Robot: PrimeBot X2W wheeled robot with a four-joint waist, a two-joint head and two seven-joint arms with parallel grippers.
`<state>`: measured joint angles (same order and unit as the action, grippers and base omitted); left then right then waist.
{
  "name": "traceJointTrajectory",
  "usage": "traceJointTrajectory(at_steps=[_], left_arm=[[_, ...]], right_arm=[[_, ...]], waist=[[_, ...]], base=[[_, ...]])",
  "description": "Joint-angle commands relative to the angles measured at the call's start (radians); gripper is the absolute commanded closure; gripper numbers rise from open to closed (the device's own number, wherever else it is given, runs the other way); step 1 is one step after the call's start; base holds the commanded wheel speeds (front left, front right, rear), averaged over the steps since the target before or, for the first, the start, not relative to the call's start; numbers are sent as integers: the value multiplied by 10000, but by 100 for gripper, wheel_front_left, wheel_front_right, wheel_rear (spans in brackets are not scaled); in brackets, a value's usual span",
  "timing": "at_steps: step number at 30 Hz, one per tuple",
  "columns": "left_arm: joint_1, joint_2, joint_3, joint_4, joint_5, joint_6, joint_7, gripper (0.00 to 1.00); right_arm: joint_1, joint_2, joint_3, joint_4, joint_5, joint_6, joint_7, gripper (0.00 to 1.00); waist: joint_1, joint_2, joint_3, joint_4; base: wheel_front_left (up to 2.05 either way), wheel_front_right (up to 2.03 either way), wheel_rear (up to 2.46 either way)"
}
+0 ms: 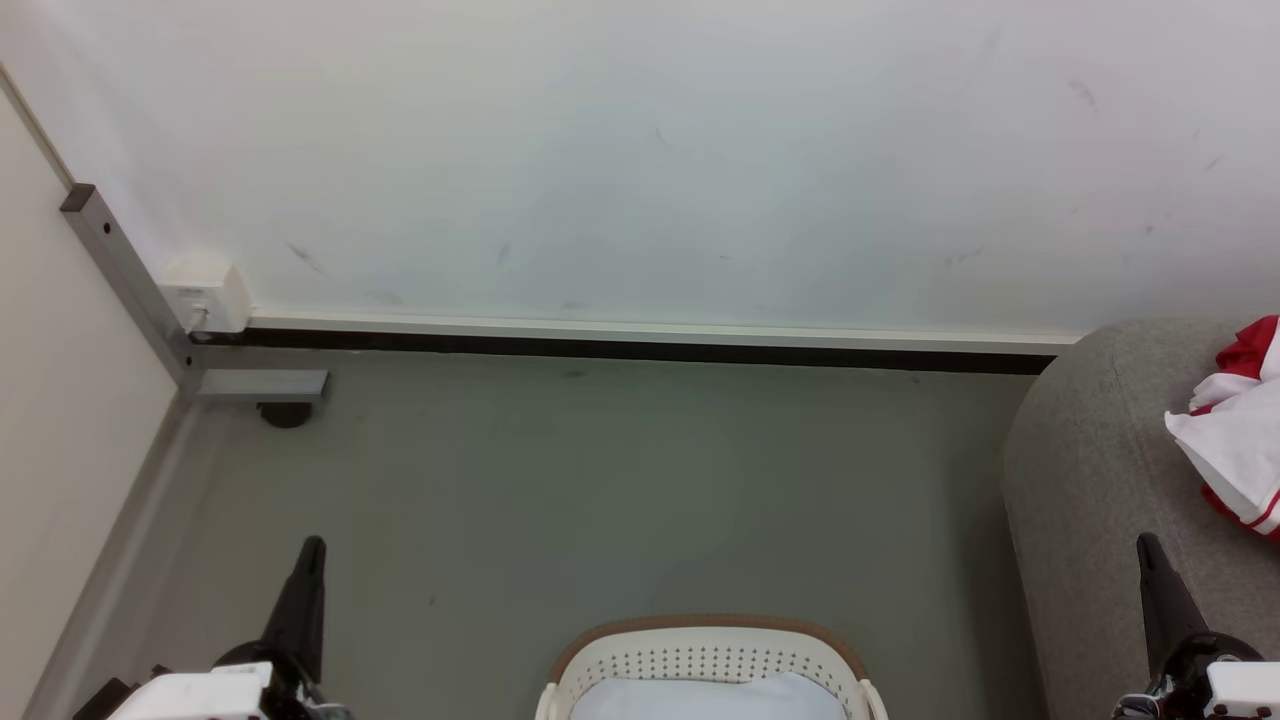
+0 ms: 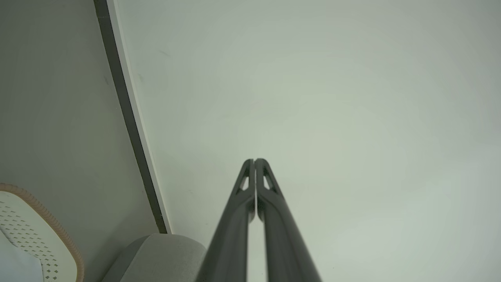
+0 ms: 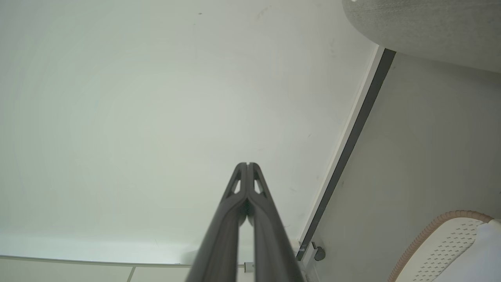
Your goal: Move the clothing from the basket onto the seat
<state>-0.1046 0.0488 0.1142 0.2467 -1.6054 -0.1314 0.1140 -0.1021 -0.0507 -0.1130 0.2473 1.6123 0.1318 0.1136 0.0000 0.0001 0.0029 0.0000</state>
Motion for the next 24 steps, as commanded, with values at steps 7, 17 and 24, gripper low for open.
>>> traceJointTrajectory(at_steps=[7, 17, 24], left_arm=[[-83, 17, 22, -26, -135, 14, 39, 100], [-83, 17, 21, -27, -135, 14, 38, 100], [-83, 17, 21, -27, -136, 14, 39, 100]], right_arm=[[-127, 0, -42, -43, 6, -21, 45, 100], [-128, 2, -43, -43, 4, -21, 45, 100], [-128, 1, -45, -43, 3, -21, 46, 100]], waist=[[0, -1, 0, 0], [0, -1, 0, 0], [0, -1, 0, 0]], base=[[0, 0, 0], [0, 0, 0], [0, 0, 0]])
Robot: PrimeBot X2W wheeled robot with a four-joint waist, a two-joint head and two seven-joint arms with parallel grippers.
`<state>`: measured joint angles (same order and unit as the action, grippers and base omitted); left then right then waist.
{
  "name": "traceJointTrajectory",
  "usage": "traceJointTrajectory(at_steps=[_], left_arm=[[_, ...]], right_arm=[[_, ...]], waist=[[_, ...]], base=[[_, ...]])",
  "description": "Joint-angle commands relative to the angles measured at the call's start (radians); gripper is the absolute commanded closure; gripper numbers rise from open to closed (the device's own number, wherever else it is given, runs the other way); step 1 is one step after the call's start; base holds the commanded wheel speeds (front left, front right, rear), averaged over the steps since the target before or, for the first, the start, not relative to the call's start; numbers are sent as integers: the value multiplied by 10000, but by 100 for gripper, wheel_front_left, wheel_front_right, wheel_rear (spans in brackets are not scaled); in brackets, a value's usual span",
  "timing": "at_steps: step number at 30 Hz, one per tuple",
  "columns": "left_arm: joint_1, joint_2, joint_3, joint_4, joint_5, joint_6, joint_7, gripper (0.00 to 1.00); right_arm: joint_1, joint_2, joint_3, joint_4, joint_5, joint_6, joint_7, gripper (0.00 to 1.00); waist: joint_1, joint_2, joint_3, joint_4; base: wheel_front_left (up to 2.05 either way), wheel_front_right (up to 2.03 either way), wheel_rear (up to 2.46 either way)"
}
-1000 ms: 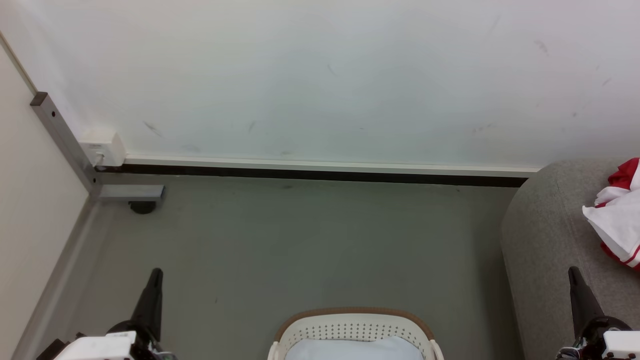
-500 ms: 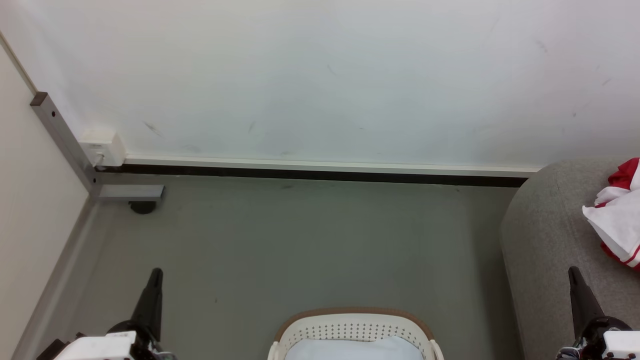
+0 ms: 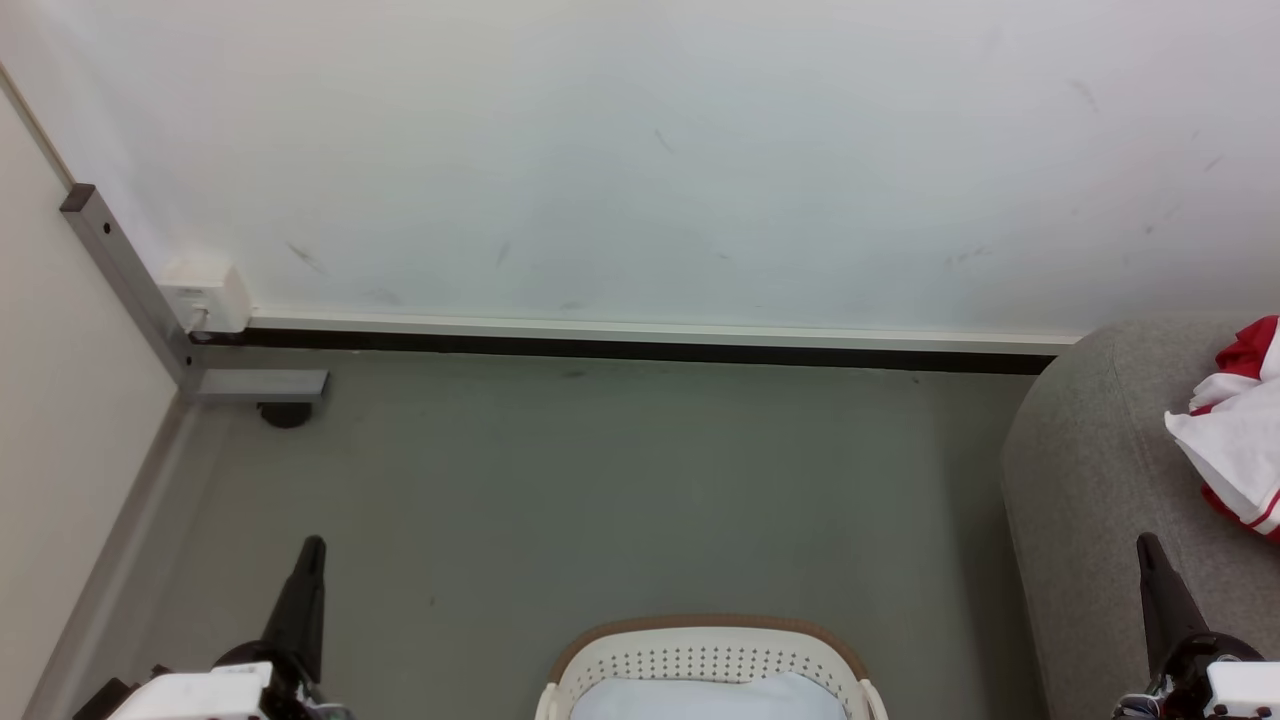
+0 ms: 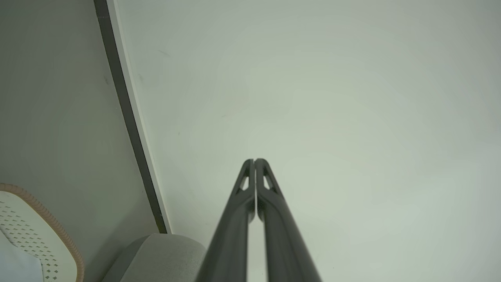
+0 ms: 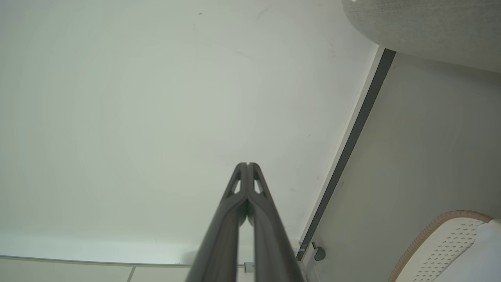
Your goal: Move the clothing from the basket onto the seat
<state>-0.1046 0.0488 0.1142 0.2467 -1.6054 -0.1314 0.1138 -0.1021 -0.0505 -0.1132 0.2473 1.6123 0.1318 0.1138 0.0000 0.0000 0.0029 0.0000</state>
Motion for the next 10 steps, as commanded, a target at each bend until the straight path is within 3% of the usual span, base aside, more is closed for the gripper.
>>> traceJointTrajectory(at_steps=[1, 10], left_arm=[[-83, 17, 21, -27, -136, 14, 41, 100], [-83, 17, 20, -27, -136, 14, 39, 100]], right_arm=[[-128, 0, -43, -43, 3, -21, 45, 100], [-128, 1, -43, -43, 2, -21, 46, 100]], waist=[[0, 0, 0, 0], [0, 0, 0, 0]], base=[[0, 0, 0], [0, 0, 0]])
